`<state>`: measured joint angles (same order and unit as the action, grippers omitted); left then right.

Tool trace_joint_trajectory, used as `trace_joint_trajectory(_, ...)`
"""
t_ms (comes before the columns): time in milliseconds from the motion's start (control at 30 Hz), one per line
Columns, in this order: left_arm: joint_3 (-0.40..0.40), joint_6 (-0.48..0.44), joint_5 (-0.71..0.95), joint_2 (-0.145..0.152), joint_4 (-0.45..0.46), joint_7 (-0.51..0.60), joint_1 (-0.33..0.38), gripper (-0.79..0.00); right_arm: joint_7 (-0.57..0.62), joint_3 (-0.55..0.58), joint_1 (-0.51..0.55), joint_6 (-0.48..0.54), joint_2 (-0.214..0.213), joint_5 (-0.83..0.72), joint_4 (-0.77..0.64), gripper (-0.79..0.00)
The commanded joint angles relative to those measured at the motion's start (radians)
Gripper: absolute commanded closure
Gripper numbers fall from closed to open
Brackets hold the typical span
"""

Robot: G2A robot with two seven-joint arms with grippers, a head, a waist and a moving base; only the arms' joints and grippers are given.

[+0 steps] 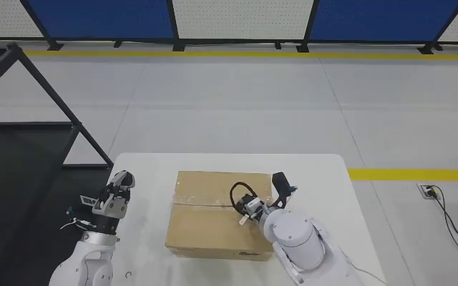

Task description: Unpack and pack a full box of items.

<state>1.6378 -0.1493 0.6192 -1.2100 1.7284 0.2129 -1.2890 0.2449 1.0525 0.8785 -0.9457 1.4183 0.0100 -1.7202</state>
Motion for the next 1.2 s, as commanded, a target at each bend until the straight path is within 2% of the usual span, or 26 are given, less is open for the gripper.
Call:
trace_joint_trajectory(0,0.001,0.0,-0.002,-0.001,0.001,0.001,0.0,0.0,-0.011,0.028,0.022,-0.006,-0.004,0.005,-0.017,0.0)
trace_joint_trajectory(600,-0.024,0.017,-0.031,-0.006,0.032,0.015,-0.006,0.0,-0.086,0.222,0.232,0.043,-0.028,-0.014,-0.171,0.0)
trace_joint_trajectory(767,-0.045,0.02,-0.046,-0.009,0.044,0.013,-0.006,0.0,-0.099,0.288,0.283,0.106,-0.031,-0.057,-0.199,0.0)
trace_joint_trajectory(967,-0.05,0.034,-0.052,-0.011,0.053,0.01,0.008,0.0,-0.151,0.378,0.367,0.233,-0.03,-0.128,-0.263,0.0)
trace_joint_trajectory(1000,-0.048,0.035,-0.051,-0.011,0.052,0.011,0.013,0.0,-0.165,0.39,0.382,0.261,-0.029,-0.141,-0.274,-0.135)
trace_joint_trajectory(1033,-0.045,0.034,-0.043,-0.011,0.049,0.012,0.019,0.0,-0.182,0.399,0.397,0.292,-0.028,-0.148,-0.284,-0.339)
trace_joint_trajectory(1067,-0.042,0.032,-0.032,-0.012,0.044,0.01,0.023,-0.283,-0.208,0.403,0.411,0.309,-0.028,-0.143,-0.288,-0.785)
trace_joint_trajectory(1100,-0.039,0.037,-0.024,-0.012,0.039,0.008,0.029,-0.785,-0.236,0.4,0.421,0.324,-0.026,-0.134,-0.294,-0.785)
trace_joint_trajectory(1167,-0.034,0.042,-0.011,-0.012,0.031,0.009,0.037,-0.785,-0.251,0.377,0.434,0.365,-0.024,-0.131,-0.297,-0.785)
